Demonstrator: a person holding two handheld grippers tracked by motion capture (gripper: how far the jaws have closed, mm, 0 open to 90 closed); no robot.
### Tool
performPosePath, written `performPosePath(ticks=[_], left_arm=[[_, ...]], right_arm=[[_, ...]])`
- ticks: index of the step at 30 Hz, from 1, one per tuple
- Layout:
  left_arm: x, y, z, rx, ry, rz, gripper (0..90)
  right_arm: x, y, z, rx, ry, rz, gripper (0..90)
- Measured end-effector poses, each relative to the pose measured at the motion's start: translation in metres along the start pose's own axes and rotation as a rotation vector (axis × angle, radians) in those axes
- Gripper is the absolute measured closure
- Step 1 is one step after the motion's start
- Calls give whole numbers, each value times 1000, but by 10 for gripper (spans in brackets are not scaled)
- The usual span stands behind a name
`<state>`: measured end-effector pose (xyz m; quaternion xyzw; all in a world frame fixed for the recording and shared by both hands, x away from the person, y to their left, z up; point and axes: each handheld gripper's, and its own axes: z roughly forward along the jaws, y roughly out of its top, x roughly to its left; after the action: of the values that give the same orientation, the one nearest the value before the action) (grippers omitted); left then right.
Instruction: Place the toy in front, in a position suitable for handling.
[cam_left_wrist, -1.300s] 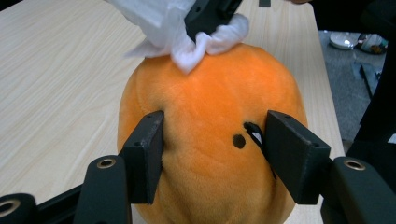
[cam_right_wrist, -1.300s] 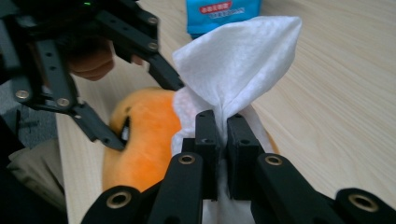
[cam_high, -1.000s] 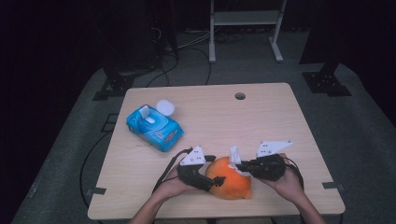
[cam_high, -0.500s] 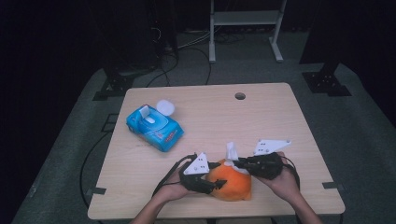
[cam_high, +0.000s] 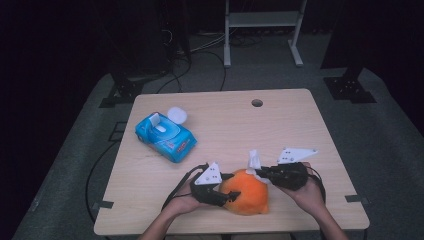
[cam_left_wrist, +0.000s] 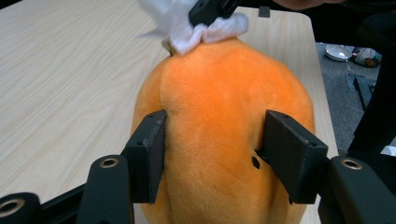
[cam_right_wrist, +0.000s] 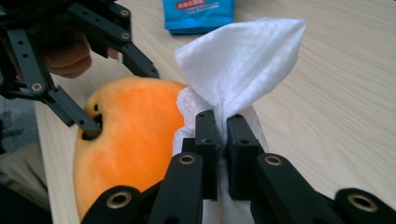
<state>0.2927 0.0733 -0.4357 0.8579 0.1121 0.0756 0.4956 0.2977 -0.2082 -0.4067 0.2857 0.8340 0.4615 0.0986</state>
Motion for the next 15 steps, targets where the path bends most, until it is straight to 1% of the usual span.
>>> performPosePath(ticks=[1, 2, 3, 5, 7, 8, 9, 10, 11, 12, 13, 14, 15], left_arm=[[1, -1, 0, 3, 2, -9, 407], [5, -4, -1, 2, 6, -29, 408], [5, -4, -1, 2, 6, -29, 408], [8, -6, -2, -2, 3, -48, 408], [10, -8, -2, -6, 1, -65, 408], [11, -9, -3, -6, 2, -69, 409], [12, -10, -3, -12, 1, -80, 409], [12, -10, -3, -12, 1, -80, 409], [13, -10, -3, -9, 2, -81, 409], [14, -10, -3, -10, 2, -85, 409], [15, -11, -3, -12, 1, -91, 409], [15, -11, -4, -12, 2, -92, 409], [16, -12, -4, -11, 1, -94, 409]], right_arm=[[-2, -1, -3, -5, -6, 7, 842], [-3, -1, -7, -19, -6, 14, 841], [-3, -1, -7, -19, -6, 14, 841], [0, 0, -9, -29, 6, 11, 842], [3, 1, -8, -23, 18, 0, 841], [2, 0, -5, -12, 19, -4, 841], [1, -2, -5, -11, 21, 4, 841], [1, -2, -5, -11, 21, 4, 841], [-2, -3, -5, -8, 18, 7, 841], [-7, -7, -6, 3, 2, 19, 841], [-7, -7, -6, 3, 2, 19, 841], [-11, -11, -9, 3, -2, 35, 841], [-11, -11, -9, 3, -2, 35, 841]])
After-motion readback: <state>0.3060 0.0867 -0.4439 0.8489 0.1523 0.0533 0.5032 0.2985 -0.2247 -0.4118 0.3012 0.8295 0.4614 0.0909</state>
